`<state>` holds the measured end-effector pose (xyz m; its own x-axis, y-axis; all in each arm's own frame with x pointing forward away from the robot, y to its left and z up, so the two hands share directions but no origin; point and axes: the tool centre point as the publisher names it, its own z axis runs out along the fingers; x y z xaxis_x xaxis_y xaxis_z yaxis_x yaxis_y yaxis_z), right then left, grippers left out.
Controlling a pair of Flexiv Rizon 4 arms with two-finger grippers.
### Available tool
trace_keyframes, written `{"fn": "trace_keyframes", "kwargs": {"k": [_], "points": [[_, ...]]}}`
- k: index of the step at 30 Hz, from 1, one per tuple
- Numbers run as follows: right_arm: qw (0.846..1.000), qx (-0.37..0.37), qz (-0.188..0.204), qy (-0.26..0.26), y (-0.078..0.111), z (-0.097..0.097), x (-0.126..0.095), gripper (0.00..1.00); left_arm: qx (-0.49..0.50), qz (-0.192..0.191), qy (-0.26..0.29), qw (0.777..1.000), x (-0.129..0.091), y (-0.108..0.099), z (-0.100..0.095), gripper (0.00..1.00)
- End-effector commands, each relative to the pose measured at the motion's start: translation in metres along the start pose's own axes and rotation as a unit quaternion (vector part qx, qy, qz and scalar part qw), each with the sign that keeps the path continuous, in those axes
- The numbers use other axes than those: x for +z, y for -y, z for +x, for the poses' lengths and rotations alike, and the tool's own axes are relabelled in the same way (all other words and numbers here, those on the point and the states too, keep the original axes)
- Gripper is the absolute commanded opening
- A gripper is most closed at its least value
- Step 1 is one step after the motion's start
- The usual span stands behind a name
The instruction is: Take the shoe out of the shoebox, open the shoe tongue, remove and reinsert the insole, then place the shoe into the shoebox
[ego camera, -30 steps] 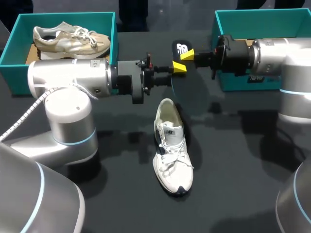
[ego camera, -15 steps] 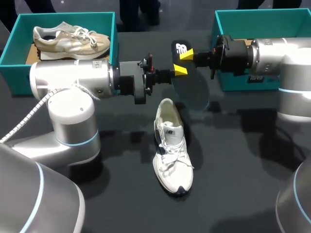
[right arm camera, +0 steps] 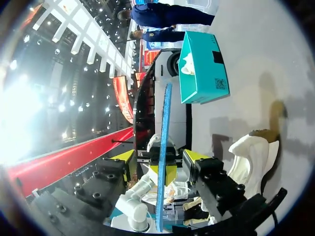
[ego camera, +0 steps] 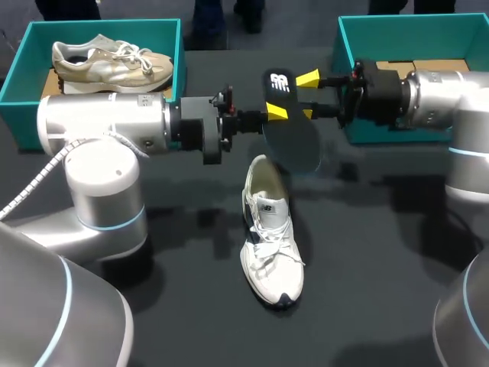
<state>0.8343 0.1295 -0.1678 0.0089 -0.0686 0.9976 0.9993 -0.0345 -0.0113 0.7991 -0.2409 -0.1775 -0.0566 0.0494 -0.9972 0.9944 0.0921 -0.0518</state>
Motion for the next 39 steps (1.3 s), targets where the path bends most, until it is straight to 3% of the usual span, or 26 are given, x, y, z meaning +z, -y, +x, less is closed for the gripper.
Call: {"fn": "trace_keyframes", "kwargs": {"k": [1, 8, 12, 25, 27, 30, 36, 39], "points": [[1.0, -0.01, 0.001, -0.008, 0.011, -0.002, -0.019, 1.0, -0.015, 0.001, -0.008, 1.0, -0.029, 0.012, -0.005, 0.0], [0.999, -0.031, 0.024, -0.001, 0.021, -0.003, -0.036, 1.0, -0.116, 0.016, -0.023, 0.993, -0.051, 0.03, -0.008, 0.0], [0.999, -0.037, 0.023, -0.001, 0.023, -0.003, -0.039, 1.0, -0.303, 0.022, -0.064, 0.95, -0.06, 0.039, -0.011, 0.0], [0.999, -0.037, 0.023, -0.001, 0.023, -0.003, -0.039, 1.0, -0.303, 0.022, -0.064, 0.95, -0.06, 0.039, -0.011, 0.0], [0.999, -0.037, 0.023, -0.001, 0.023, -0.003, -0.039, 1.0, -0.361, 0.026, -0.065, 0.93, -0.06, 0.039, -0.013, 0.0], [0.999, -0.037, 0.023, -0.001, 0.023, -0.003, -0.039, 1.0, -0.469, 0.037, -0.056, 0.881, -0.065, 0.037, -0.017, 0.0], [0.999, -0.037, 0.023, -0.001, 0.023, -0.003, -0.039, 1.0, -0.598, 0.047, -0.045, 0.799, -0.071, 0.036, -0.025, 0.0], [0.999, -0.037, 0.023, -0.001, 0.023, -0.003, -0.039, 1.0, -0.684, 0.047, -0.034, 0.727, -0.07, 0.036, -0.034, 0.0]]}}
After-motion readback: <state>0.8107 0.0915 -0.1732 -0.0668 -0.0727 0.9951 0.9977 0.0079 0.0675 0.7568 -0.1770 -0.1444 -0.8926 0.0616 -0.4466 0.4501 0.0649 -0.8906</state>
